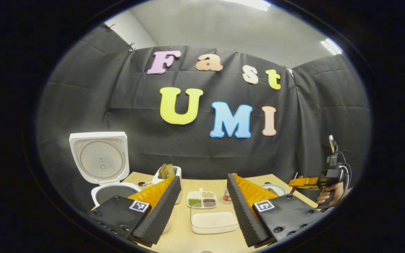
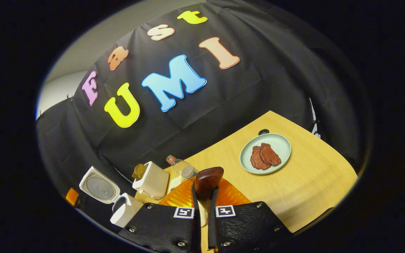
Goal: Close the left gripper, press the button to open the rice cooker; take a wooden spoon from the chopstick holder with the right hand, scoop a spoonful of rice and pour it into the rice cooker, then put the wooden spoon back into the chopstick holder.
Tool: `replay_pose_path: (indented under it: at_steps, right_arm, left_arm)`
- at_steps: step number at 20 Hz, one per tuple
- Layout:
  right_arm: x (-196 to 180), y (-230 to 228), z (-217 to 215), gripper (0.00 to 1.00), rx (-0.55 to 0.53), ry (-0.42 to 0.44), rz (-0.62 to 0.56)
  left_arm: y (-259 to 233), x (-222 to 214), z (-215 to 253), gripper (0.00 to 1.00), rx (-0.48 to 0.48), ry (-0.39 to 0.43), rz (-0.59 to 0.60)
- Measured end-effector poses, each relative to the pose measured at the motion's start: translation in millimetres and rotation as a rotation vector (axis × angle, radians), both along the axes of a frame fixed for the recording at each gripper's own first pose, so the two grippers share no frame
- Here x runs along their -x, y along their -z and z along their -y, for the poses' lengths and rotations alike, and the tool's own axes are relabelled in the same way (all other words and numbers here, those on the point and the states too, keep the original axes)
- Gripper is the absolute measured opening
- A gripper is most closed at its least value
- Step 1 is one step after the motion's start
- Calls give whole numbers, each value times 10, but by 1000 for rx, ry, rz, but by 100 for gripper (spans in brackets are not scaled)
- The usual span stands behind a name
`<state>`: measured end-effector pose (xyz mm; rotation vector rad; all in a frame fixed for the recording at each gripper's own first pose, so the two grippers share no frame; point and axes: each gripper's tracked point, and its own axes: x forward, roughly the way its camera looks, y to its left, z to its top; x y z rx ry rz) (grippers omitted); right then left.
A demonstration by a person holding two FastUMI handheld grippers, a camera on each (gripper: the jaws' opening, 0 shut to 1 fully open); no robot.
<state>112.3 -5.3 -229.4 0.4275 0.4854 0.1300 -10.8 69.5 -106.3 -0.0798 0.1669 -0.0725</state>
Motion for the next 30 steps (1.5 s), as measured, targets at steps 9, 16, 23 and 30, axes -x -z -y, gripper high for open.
replay_pose_path:
  at_steps: [9, 16, 23, 30]
  right_arm:
    - [-29, 621, -110, 8, 130, 14, -86]
    - [8, 807, -132, 14, 250, -42, -70]
    - [250, -126, 222, 100, 468, 24, 155]
    - [214, -1122, -35, 99, 451, 39, 326]
  left_arm:
    - [26, 97, -31, 94, -12, -20, -22]
    - [32, 110, 9, 94, -17, -15, -19]
    - [-9, 14, -69, 93, 5, -28, -3]
    - [-211, -254, -464, 95, -8, -92, 20]
